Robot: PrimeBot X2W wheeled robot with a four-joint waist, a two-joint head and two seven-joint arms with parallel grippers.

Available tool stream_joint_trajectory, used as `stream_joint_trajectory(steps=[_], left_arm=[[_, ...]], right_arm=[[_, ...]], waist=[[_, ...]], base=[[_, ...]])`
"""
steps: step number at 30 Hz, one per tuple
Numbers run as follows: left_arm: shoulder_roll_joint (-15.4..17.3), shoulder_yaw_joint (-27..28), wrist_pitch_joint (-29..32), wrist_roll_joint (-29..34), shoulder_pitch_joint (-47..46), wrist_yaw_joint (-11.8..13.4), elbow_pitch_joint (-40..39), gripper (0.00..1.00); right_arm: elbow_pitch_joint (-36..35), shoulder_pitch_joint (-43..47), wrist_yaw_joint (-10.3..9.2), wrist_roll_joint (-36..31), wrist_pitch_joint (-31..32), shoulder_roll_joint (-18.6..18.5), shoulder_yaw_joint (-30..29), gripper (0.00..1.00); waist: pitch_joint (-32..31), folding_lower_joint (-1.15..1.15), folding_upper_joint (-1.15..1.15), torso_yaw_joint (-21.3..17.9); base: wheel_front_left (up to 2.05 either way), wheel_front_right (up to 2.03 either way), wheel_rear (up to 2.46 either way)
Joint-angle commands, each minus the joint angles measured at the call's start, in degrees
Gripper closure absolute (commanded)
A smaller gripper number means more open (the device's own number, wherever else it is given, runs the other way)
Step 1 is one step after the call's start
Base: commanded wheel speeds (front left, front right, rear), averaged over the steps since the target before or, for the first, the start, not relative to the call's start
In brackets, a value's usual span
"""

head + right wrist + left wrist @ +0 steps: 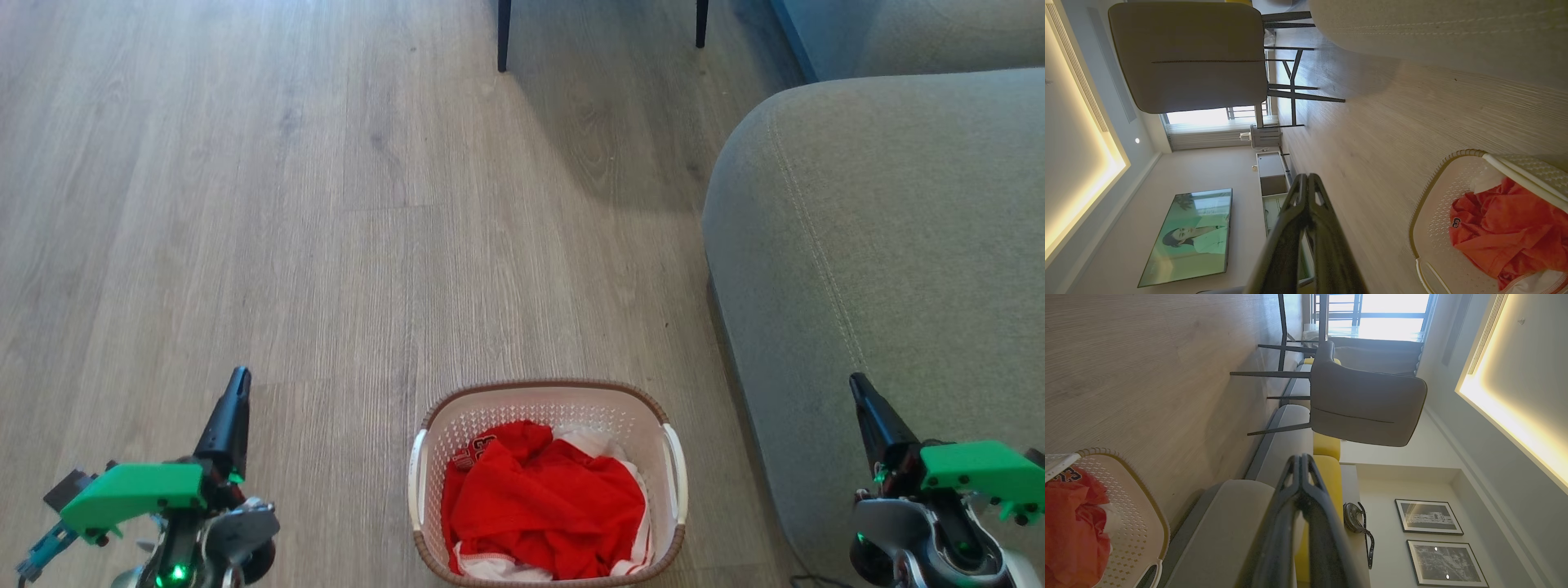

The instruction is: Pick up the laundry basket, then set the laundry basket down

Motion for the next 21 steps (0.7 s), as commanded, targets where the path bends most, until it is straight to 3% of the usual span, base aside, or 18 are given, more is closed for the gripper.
stream_joint_trajectory(steps=[1, 21], left_arm=[[0.4, 2.3, 0.4, 0.5, -3.3, -0.4, -1.8, 1.0], [0.2, 2.6, 0.6, 0.7, -3.3, -0.4, -1.8, 1.0]], right_arm=[[-1.8, -2.7, 0.41, -0.1, 0.4, -0.6, 0.9, 1.0], [-1.8, -2.7, 0.41, -0.3, 0.5, -0.5, 0.7, 1.0]], waist=[[0.0, 0.0, 0.0, 0.0], [0.0, 0.0, 0.0, 0.0]], base=[[0.0, 0.0, 0.0], [0.0, 0.0, 0.0]])
